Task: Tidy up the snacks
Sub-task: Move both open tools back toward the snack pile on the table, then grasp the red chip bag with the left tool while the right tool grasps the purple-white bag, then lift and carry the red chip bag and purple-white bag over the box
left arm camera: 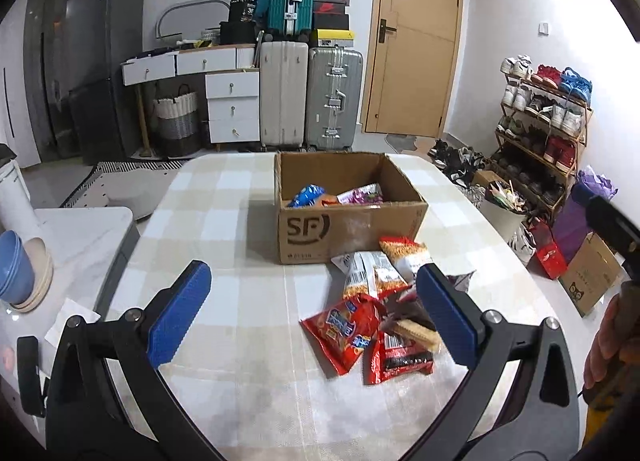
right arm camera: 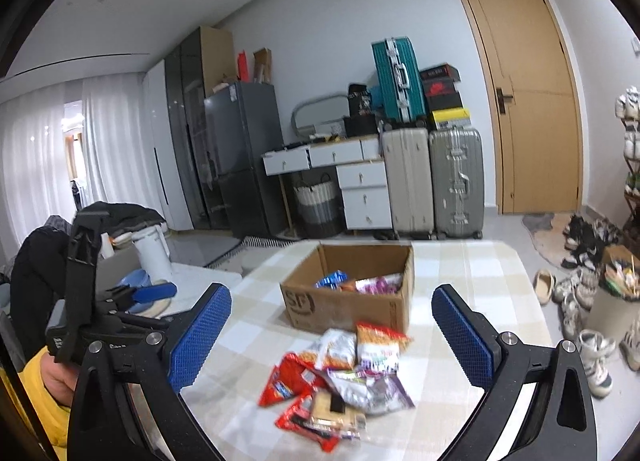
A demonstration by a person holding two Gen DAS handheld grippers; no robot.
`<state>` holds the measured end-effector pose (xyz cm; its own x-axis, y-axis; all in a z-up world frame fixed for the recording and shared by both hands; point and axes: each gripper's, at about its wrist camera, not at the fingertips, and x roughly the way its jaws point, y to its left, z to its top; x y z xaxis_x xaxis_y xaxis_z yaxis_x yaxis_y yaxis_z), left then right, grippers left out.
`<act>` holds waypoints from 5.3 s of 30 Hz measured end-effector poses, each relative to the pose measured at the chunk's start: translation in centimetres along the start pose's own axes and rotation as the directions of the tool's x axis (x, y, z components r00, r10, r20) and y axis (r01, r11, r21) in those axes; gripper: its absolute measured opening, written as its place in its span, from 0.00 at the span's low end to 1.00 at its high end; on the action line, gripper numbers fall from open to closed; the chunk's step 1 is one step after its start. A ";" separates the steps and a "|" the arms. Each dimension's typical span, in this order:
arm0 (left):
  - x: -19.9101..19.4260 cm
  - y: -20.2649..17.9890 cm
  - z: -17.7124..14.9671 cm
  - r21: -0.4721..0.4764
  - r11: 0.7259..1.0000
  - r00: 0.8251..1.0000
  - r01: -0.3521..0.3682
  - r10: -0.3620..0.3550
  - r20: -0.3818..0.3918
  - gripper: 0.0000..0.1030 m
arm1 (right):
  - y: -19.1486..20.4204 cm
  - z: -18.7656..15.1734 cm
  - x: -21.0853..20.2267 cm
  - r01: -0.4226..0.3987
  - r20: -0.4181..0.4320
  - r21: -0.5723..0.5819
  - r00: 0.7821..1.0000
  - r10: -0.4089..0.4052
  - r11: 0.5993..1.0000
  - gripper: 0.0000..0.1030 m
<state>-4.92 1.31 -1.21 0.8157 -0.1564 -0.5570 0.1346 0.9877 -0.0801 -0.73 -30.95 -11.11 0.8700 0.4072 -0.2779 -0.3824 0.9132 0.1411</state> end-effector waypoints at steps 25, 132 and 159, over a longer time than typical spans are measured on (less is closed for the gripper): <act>13.6 -0.6 -4.4 -0.034 0.996 0.957 0.080 -0.086 -0.278 0.99 | -3.3 -7.4 7.0 -0.009 -0.200 0.133 0.979 0.036 0.991 0.99; 7.7 4.1 -2.5 -0.110 0.953 0.949 0.281 -0.293 -0.113 0.36 | -3.1 -3.7 4.7 -0.202 -0.097 0.237 0.968 0.230 0.950 0.49; -4.2 4.8 2.6 -0.098 0.961 0.966 0.257 -0.252 0.061 0.36 | 0.6 1.3 1.1 -0.254 0.001 0.201 0.966 0.259 0.946 0.49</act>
<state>-6.29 6.69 2.88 0.7883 -0.4003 -0.4674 0.2838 0.9104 -0.3011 0.36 -29.97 -10.04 0.7413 0.6301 -0.2313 -0.5203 0.7571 0.3951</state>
